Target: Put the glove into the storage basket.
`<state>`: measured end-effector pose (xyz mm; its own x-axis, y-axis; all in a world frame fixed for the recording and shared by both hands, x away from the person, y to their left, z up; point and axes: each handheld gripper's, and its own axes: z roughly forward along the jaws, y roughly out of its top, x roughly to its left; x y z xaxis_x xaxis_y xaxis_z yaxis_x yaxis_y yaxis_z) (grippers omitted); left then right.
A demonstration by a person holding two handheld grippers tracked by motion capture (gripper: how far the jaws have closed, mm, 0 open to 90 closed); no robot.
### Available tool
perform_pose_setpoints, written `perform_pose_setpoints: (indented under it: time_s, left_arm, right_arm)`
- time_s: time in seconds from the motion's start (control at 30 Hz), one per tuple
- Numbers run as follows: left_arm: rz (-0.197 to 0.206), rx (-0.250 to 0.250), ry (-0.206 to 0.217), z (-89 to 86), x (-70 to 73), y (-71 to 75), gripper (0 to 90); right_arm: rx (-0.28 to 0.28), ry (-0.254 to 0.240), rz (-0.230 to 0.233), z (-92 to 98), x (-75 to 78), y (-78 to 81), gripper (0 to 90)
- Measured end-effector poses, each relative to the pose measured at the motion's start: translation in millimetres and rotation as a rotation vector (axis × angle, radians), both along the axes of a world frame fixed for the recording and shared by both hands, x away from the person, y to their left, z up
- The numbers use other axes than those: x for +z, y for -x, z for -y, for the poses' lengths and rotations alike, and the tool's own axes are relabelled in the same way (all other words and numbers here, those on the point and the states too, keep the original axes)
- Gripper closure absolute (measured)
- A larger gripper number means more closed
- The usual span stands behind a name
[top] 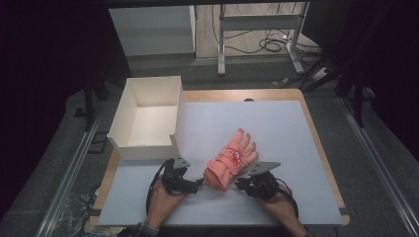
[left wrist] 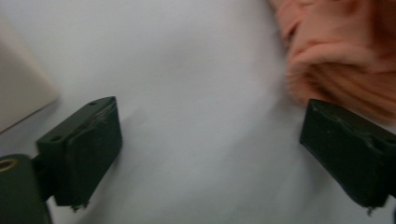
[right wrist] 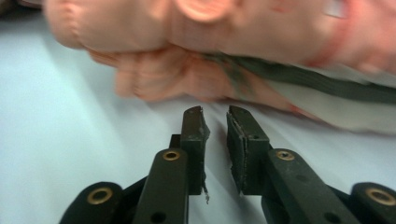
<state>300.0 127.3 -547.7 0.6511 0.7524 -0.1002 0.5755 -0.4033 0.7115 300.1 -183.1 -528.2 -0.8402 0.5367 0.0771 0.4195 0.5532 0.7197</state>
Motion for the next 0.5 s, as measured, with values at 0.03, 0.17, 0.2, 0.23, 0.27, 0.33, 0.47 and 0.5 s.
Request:
perform_pose_setpoints:
  time_s: [0.03,0.17,0.2,0.23,0.27,0.33,0.47,0.5]
  left_arm:
    - [-0.002,-0.006,-0.001,-0.4,0.2,0.6,7.1]
    - [-0.019,-0.029,-0.013,-1.5,3.0,3.8,6.8]
    - [-0.02,-0.035,-0.01,-1.7,4.8,4.7,6.0]
    - [-0.021,-0.04,-0.005,-1.7,7.1,6.0,5.4]
    - [-0.022,-0.047,-0.002,-1.2,9.6,7.3,4.9]
    - [-0.028,-0.06,-0.004,0.7,15.2,10.7,3.4]
    - [-0.036,-0.086,-0.001,3.9,26.0,17.9,1.8]
    - [-0.045,-0.091,0.006,4.6,29.6,19.9,1.5]
  right_arm:
    - [-0.016,0.006,0.006,4.3,0.5,-0.2,74.3]
    - [-0.073,0.011,0.032,23.6,2.8,-3.0,70.6]
    - [-0.089,0.01,0.036,28.7,3.4,-3.8,69.6]
    - [-0.102,0.01,0.043,33.7,3.9,-4.7,68.4]
    - [-0.117,0.011,0.048,38.3,4.4,-5.6,66.9]
    - [-0.144,0.014,0.054,47.1,4.7,-7.7,64.1]
    - [-0.195,0.023,0.067,61.8,4.1,-12.6,59.6]
    - [-0.21,0.022,0.068,65.1,3.9,-13.7,58.3]
